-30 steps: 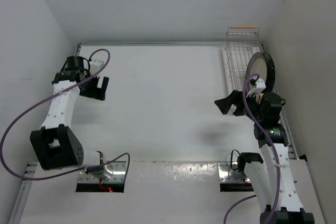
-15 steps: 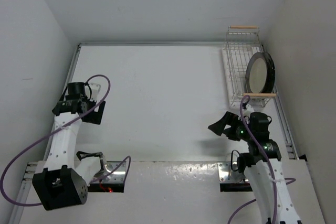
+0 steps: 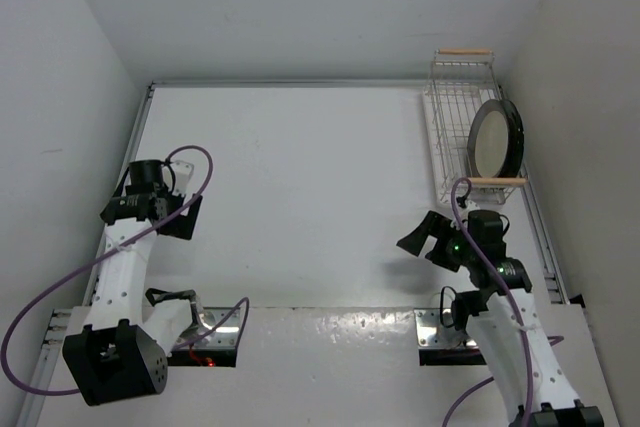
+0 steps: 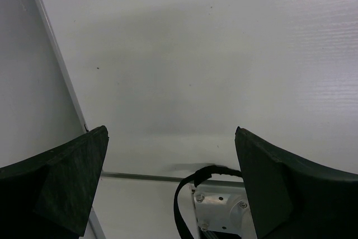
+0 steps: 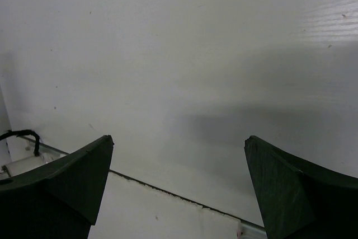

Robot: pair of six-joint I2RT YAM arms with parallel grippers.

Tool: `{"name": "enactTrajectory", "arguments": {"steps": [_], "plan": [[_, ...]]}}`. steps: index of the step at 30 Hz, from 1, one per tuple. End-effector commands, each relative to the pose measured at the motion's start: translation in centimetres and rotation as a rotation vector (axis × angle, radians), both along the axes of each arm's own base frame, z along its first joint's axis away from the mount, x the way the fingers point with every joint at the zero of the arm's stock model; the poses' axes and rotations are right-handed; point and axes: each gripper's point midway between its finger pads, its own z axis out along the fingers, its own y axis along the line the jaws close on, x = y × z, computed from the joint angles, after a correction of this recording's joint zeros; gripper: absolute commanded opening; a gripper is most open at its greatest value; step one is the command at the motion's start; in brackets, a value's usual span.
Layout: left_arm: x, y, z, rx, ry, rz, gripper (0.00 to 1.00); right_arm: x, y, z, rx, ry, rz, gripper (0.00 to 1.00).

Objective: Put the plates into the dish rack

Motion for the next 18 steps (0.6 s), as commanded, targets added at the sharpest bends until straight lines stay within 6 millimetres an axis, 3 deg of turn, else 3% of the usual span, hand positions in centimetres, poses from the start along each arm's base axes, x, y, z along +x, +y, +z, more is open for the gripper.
{"name": "enactTrajectory", "arguments": {"steps": [1, 18], "plan": [[0.3, 0.2, 0.1, 0.004, -0.024, -0.005, 1.00, 1.0, 0.0, 0.5, -0.014, -0.034, 0.009, 1.00], [0.3, 0.2, -0.2, 0.000, -0.006, -0.005, 1.00, 0.4, 0.4, -0.5, -0.026, -0.041, 0.063, 1.00]]}}
